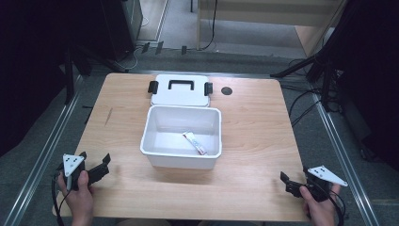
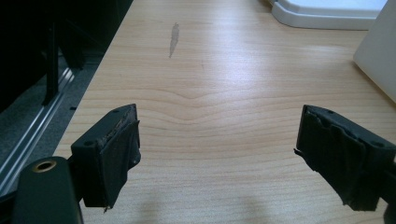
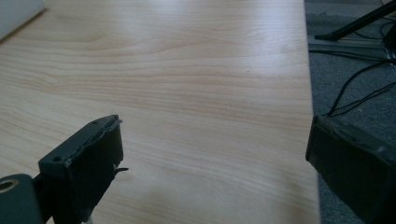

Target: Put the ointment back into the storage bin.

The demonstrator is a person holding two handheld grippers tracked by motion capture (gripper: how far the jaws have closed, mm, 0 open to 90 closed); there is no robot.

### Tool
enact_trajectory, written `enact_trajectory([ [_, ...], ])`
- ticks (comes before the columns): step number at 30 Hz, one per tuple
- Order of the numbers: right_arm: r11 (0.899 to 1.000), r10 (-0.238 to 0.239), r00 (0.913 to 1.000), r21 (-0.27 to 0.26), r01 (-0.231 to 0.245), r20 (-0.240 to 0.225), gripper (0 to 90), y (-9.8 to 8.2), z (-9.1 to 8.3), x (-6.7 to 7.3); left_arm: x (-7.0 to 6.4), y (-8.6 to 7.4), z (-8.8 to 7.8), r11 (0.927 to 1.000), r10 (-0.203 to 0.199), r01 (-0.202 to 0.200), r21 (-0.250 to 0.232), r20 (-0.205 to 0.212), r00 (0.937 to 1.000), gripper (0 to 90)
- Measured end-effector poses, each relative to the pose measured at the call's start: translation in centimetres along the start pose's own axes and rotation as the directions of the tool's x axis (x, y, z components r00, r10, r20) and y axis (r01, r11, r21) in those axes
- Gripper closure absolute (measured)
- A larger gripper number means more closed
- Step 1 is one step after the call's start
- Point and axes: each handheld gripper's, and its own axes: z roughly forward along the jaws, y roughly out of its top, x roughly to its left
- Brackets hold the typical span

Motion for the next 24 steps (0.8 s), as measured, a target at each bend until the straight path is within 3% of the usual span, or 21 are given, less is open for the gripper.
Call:
enact_trajectory([
  [9, 0.997, 0.064, 0.9977, -0.034, -0.064, 0.022, 4.9, -0.9, -1.5, -1.4, 0.0, 0.0, 0.0, 1.0, 0.002, -0.002, 0.0, 0.001, 1.0, 14.1],
  [19, 1.0, 0.017, 0.9984, 0.012, -0.018, 0.053, 7.3, -0.7, -1.0, -0.5, 0.0, 0.0, 0.1, 1.0, -0.001, 0.001, 0.005, 0.002, 1.0, 14.0],
  [24, 1.0, 0.019, 0.9986, 0.018, -0.019, 0.049, 12.0, -0.7, -0.9, -0.5, 0.1, 0.0, 0.1, 1.0, -0.005, 0.005, 0.003, 0.005, 1.0, 14.0],
])
